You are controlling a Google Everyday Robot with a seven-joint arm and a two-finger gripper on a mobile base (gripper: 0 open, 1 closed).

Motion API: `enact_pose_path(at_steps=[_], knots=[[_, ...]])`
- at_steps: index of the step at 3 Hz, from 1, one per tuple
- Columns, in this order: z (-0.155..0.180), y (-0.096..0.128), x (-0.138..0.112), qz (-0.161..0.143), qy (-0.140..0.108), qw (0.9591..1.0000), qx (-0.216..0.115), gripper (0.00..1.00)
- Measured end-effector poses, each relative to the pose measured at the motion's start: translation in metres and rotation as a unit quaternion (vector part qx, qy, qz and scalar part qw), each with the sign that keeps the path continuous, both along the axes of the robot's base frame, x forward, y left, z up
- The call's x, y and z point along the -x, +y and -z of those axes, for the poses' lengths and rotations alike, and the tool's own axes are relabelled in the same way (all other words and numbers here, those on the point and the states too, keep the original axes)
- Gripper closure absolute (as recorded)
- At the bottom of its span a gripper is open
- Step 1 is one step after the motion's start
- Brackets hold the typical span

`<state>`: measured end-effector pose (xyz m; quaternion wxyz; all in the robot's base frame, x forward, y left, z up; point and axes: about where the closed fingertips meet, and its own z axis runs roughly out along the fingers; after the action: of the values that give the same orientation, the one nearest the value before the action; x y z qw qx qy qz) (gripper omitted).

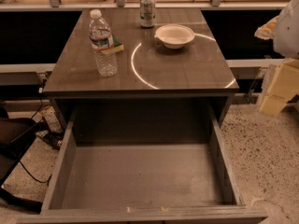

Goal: Place water bottle into top drawer

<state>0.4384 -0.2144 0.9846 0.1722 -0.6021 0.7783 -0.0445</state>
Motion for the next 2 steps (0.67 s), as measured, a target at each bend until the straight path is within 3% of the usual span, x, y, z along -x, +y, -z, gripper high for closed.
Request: enact_pose_path(at_steps=[1,2], knots=[[-0.002,-0.001,-0.001,0.004,-0.004,1.0,-0.005,0.0],[-0.016,-0.01,-0.011,0.047,-0.04,0.9969,-0.05,0.0]])
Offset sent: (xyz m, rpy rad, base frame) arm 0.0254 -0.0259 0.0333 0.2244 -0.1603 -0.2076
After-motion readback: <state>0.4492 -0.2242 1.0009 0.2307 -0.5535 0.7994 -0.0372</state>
